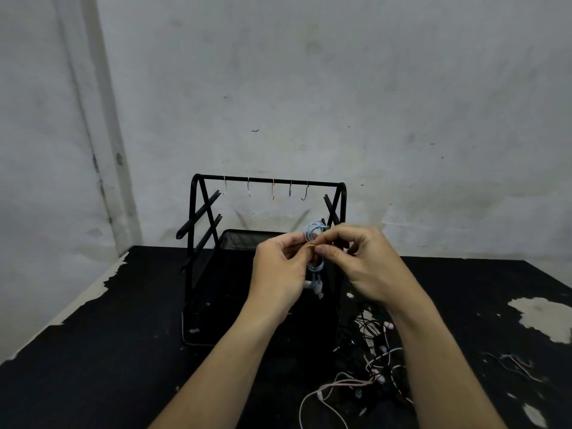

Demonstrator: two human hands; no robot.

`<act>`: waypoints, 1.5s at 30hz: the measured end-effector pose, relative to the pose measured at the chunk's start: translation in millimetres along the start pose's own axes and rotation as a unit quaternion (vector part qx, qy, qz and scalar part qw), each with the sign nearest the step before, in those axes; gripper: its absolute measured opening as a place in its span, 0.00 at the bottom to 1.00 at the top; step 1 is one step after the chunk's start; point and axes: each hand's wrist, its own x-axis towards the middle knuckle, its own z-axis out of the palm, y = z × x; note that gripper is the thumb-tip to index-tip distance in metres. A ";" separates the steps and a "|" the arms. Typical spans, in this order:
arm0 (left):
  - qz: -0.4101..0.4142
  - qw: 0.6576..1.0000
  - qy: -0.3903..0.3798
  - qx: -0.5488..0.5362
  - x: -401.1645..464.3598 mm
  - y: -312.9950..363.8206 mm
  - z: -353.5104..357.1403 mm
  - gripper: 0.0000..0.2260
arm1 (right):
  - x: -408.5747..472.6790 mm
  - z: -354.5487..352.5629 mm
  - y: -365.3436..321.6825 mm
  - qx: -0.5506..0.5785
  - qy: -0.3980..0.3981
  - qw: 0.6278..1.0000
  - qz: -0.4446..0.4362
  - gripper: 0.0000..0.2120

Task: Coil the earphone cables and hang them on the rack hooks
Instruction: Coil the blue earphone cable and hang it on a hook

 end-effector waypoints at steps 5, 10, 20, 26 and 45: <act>0.024 1.000 -0.005 0.004 -0.6 -0.6 0.8 0.08 | 1.6 2.8 2.1 -0.016 0.062 0.998 -0.007 0.03; 0.021 1.000 -0.011 0.014 -0.4 -0.3 -0.6 0.11 | 1.8 4.9 3.2 -0.136 0.077 0.980 -0.121 0.04; -0.050 0.997 -0.014 -0.049 4.6 5.4 -8.1 0.07 | 0.9 7.0 7.4 -0.195 0.062 0.964 -0.168 0.12; -0.042 0.998 -0.024 -0.040 8.3 -1.0 -7.3 0.06 | 0.2 0.3 5.0 -0.173 0.060 0.969 -0.163 0.09; -0.060 0.997 -0.042 -0.036 10.9 -6.0 -10.0 0.07 | 0.2 0.7 9.4 -0.181 0.053 0.972 -0.141 0.12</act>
